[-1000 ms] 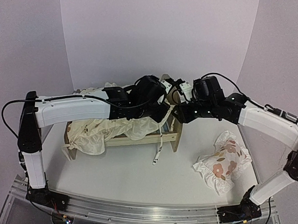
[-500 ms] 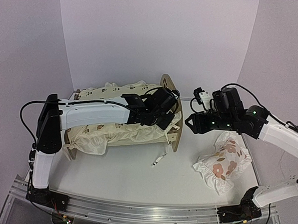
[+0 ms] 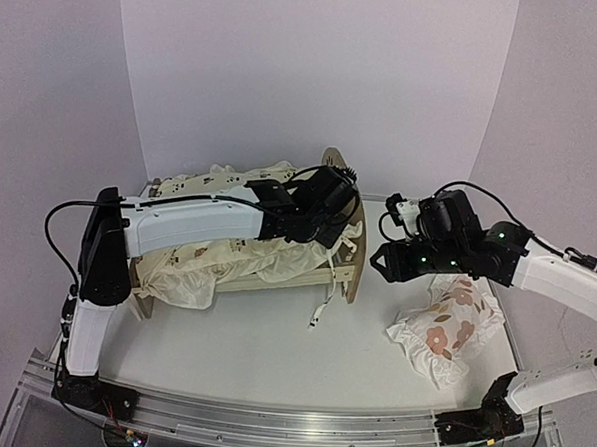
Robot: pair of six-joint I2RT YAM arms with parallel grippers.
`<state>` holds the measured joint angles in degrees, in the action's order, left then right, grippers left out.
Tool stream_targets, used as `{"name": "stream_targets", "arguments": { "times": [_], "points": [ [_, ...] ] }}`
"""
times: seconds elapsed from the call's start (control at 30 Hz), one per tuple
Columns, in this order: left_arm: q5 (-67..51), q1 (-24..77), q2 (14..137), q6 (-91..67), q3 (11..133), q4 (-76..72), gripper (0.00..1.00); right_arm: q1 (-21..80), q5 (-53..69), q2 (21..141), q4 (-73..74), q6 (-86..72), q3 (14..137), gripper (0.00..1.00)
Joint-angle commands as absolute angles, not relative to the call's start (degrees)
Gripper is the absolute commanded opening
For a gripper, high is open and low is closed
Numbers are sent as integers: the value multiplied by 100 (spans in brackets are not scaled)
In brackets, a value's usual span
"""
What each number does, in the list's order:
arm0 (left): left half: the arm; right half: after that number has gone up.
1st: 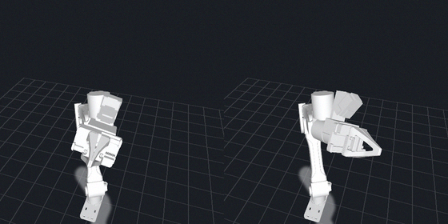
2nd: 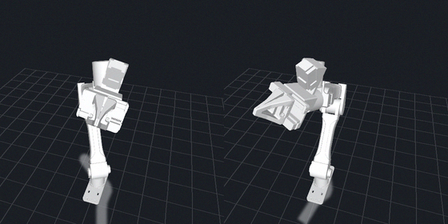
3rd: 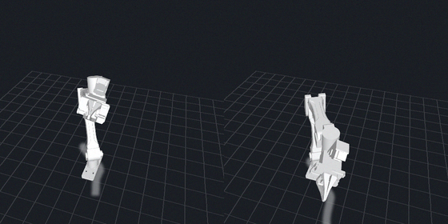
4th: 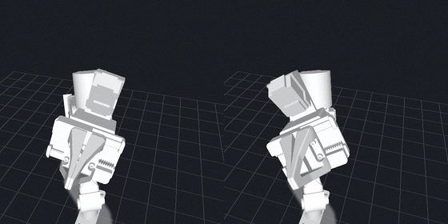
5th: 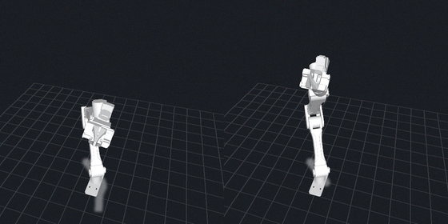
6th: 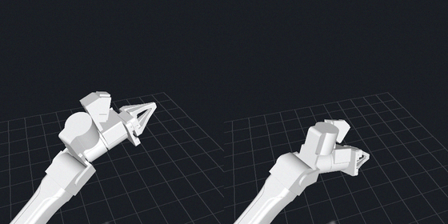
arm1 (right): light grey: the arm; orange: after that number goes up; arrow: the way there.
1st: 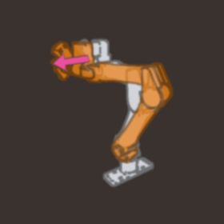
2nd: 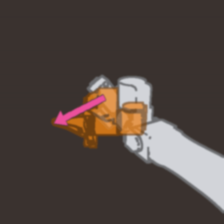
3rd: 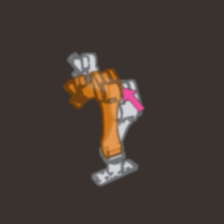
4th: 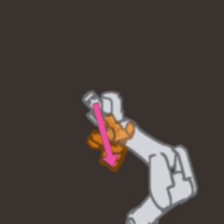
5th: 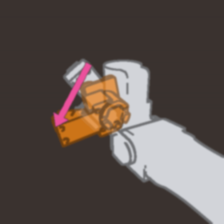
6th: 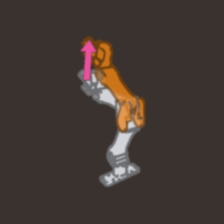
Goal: Set up the pet bed
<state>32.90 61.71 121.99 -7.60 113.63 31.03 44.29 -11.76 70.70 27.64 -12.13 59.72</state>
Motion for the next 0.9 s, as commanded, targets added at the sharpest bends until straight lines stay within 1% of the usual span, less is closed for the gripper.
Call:
{"name": "stream_targets", "arguments": {
  "times": [0.0,0.1,0.2,0.23,0.3,0.33,0.47,0.63,0.87],
  "points": [
    [3178,6224,12352,-948,11253,3204,1,4430,-1227,6984,2645,-1397,5757,58],
    [3215,6273,12392,-1051,11241,3303,6,4430,-1154,6962,2563,-1446,5532,57],
    [3343,6278,12425,-1218,11241,3435,15,4430,-1059,6965,2430,-1478,5310,55],
    [3375,6278,12437,-1267,11244,3474,19,4430,-1016,6969,2382,-1503,5244,55],
    [3418,6279,12453,-1369,11257,3561,32,4430,-914,6970,2221,-1582,5064,53],
    [3438,6276,12454,-1396,11251,3600,36,4434,-873,6962,2150,-1620,4948,52],
    [3448,6276,12330,-1515,11169,3694,57,4471,-1064,6944,1821,-1721,4613,51],
    [3235,6299,11921,-1539,10869,3682,76,4503,-1188,6950,1441,-1767,4282,51],
    [2221,6372,11220,-1705,10392,3608,98,4511,-1230,7037,1275,-1794,4237,50]
  ]
}}
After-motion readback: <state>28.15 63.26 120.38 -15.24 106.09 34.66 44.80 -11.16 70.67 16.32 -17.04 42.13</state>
